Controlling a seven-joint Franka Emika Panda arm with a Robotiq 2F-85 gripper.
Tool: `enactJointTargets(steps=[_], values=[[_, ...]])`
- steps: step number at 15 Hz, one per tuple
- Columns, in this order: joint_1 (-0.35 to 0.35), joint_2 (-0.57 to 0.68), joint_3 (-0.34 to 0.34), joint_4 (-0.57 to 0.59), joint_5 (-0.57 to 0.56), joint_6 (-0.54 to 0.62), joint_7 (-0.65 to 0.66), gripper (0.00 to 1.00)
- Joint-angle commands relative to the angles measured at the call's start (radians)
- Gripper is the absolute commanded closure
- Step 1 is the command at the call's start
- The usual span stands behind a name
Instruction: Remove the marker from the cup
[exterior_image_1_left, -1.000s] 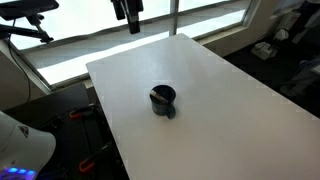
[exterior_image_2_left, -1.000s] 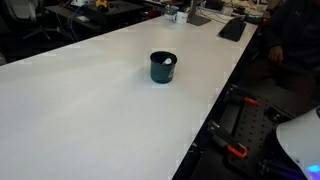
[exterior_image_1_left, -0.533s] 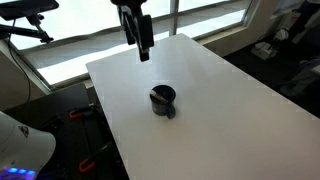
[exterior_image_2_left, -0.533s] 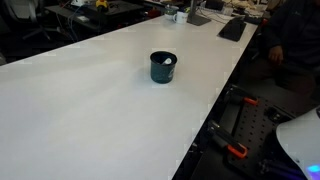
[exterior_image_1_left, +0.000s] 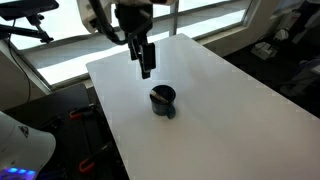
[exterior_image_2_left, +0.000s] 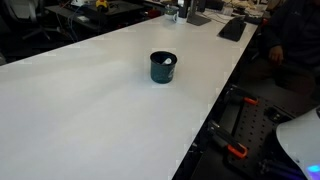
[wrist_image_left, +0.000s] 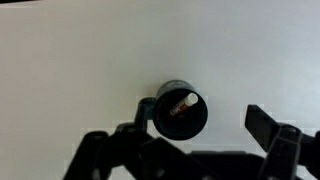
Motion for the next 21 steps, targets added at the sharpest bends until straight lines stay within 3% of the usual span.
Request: enactJointTargets(steps=[1, 7, 8, 21], values=[[-0.004, 0.066, -0.016, 0.005, 0.012, 0.086, -0.085, 0.0], [0.0, 0.177, -0.075, 0.024, 0.055, 0.233, -0.303, 0.0], [-0.011, 0.141, -0.053, 0.005, 0.027, 0.201, -0.232, 0.0], [-0.004, 0.167, -0.042, -0.009, 0.028, 0.224, -0.243, 0.0]])
